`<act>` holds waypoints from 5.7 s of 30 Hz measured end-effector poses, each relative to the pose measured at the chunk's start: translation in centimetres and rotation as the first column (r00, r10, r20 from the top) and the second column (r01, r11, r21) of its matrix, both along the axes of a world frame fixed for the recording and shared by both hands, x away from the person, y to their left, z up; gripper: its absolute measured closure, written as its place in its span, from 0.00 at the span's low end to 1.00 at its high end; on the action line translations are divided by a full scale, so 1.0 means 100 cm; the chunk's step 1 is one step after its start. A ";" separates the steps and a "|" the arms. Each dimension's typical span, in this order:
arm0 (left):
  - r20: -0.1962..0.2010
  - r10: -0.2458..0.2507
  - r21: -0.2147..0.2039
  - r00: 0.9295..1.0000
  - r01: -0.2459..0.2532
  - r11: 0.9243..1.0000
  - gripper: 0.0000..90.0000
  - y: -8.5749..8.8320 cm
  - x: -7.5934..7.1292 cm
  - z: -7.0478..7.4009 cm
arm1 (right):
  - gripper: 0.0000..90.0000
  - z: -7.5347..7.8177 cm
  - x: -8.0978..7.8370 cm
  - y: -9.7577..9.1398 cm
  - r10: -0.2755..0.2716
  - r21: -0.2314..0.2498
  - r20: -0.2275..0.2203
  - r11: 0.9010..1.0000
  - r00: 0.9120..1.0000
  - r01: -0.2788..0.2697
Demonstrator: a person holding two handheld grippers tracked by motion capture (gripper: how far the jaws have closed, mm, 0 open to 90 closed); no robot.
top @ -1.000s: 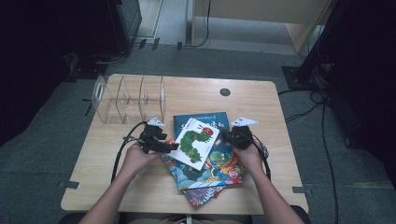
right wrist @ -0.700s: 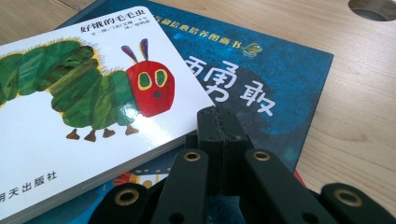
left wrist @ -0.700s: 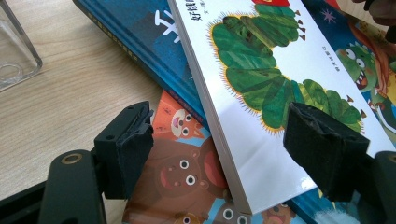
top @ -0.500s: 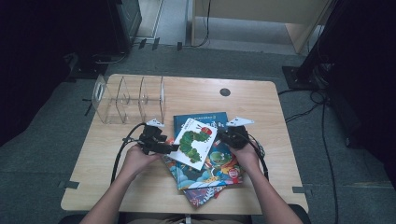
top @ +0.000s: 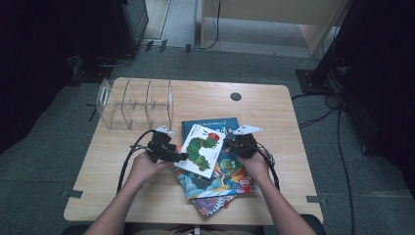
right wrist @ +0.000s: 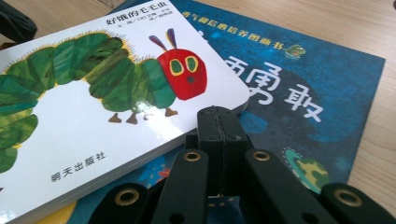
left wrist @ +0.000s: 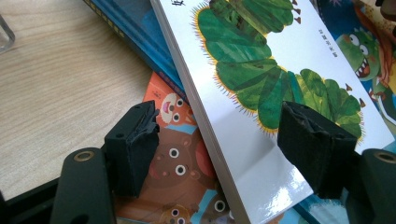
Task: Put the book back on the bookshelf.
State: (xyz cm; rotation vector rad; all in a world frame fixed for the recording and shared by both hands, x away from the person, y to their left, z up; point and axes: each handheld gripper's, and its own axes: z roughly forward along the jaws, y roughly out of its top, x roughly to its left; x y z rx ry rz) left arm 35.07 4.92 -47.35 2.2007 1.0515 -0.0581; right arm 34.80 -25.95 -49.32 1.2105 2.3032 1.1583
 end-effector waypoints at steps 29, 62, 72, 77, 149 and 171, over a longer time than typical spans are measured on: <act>-0.095 0.021 0.013 0.995 -0.020 1.000 0.30 -0.008 0.004 0.000 | 1.00 0.002 -0.025 0.024 0.104 0.002 -0.030 0.995 0.994 -0.104; -0.157 0.096 0.118 0.983 -0.078 0.990 0.30 -0.022 0.010 0.008 | 1.00 0.001 -0.036 0.030 0.090 0.002 -0.022 0.996 0.996 -0.090; -0.198 0.124 0.119 0.972 -0.101 0.988 0.39 -0.018 0.015 0.011 | 1.00 0.001 -0.036 0.031 0.074 0.018 -0.032 0.997 0.997 -0.074; -0.215 0.129 0.127 0.968 -0.103 0.987 0.41 -0.017 0.017 0.012 | 1.00 0.001 -0.036 0.032 0.073 0.021 -0.031 0.997 0.997 -0.072; -0.209 0.119 0.109 0.971 -0.098 0.989 0.64 -0.011 0.029 0.057 | 1.00 -0.001 -0.035 0.034 0.064 0.046 -0.022 0.997 0.998 -0.063; -0.241 0.113 0.109 0.964 -0.089 0.990 0.57 -0.006 0.032 0.026 | 1.00 0.000 -0.033 0.036 0.081 0.033 -0.010 0.996 0.997 -0.081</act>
